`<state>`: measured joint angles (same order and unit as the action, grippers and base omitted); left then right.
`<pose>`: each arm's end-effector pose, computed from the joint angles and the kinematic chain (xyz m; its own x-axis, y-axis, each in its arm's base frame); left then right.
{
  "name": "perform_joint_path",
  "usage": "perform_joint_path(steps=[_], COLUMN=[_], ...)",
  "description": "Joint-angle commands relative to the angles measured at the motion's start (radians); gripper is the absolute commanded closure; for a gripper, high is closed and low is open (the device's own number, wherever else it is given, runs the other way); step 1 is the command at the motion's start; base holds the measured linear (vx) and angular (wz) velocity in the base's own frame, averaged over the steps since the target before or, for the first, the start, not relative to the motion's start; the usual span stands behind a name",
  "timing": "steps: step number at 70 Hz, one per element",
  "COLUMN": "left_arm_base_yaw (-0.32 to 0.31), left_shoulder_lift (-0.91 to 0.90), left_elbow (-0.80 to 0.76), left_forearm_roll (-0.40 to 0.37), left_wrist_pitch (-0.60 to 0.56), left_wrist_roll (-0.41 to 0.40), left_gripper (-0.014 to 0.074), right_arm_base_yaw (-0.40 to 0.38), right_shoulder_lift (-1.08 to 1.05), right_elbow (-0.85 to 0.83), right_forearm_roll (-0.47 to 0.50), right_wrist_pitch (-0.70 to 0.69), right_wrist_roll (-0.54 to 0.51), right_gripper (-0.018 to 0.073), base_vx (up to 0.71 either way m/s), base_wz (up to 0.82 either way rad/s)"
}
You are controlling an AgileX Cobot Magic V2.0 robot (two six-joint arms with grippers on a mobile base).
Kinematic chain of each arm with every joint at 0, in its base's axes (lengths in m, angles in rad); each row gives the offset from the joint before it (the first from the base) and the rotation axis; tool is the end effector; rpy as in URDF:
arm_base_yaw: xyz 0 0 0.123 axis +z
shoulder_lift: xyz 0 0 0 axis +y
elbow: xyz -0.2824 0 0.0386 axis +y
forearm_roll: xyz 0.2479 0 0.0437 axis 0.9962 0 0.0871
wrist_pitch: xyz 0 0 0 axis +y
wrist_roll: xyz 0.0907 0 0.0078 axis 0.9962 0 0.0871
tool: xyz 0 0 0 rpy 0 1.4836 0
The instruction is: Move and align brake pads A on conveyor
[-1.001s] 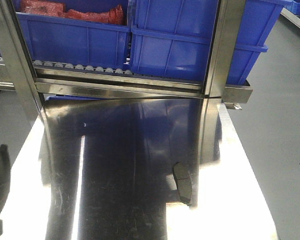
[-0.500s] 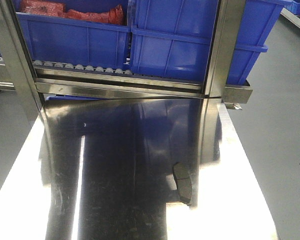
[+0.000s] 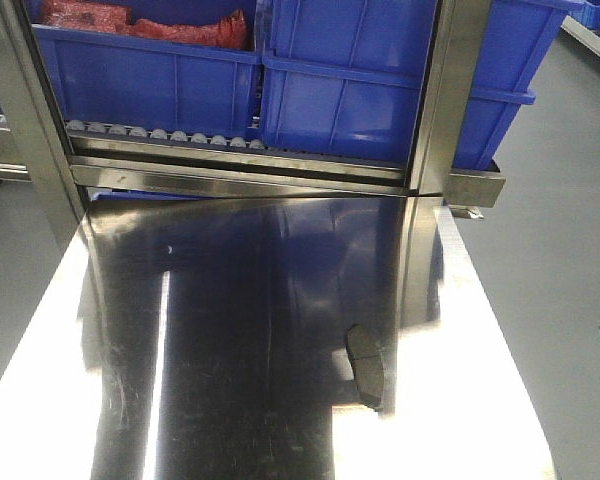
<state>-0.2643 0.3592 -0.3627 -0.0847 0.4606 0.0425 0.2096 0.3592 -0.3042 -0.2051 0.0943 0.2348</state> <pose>0.0780 -0.0247 0.2701 -0.3573 0.0621 -0.9319 0.2831 0.9580 -0.0447 0.0884 0.0170 0.2828 -0.0645 0.0175 -0.9978 -0.1874 0.9818 0.0294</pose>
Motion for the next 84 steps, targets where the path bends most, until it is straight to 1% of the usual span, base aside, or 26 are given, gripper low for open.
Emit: perform_joint_path(steps=[1,48,60,64,69,75,84], left_arm_base_yaw=[-0.005,-0.005,-0.005,-0.005,-0.005,-0.005,-0.005], left_shoulder_lift=[0.004,0.004,0.004,0.004,0.004,0.004,0.004], left_elbow=[-0.028,-0.028,-0.028,-0.028,-0.028,-0.028,-0.028], left_forearm_roll=[-0.004,-0.004,-0.004,-0.004,-0.004,-0.004,-0.004], left_wrist_pitch=[-0.096,-0.096,-0.096,-0.096,-0.096,-0.096,-0.095], left_wrist_roll=[-0.001,-0.001,-0.001,-0.001,-0.001,-0.001,-0.001], left_gripper=[0.0603,0.0603,0.0603,0.0603,0.0603,0.0603,0.0603], right_arm_base_yaw=[0.001,0.0,0.0,0.0,0.002,0.002,0.002], right_shoulder_lift=[0.006,0.006,0.054,0.085,0.153,0.248,0.4], right_elbow=[-0.027,-0.027,-0.029,-0.053,-0.11,-0.196,-0.347], right_forearm_roll=[-0.005,-0.005,-0.003,-0.002,0.02,0.054,0.06], right_wrist_pitch=[-0.077,-0.077,-0.073,-0.032,0.069,0.17,0.337], right_wrist_roll=[0.0,0.002,0.002,0.002,0.002,-0.004,-0.012], right_gripper=[0.0072,0.0072,0.0078,0.0078,0.0078,0.0078,0.0078], base_vx=[0.0,0.0,0.0,0.0,0.0,0.0,0.0], base_wz=[0.0,0.0,0.0,0.0,0.0,0.0,0.0])
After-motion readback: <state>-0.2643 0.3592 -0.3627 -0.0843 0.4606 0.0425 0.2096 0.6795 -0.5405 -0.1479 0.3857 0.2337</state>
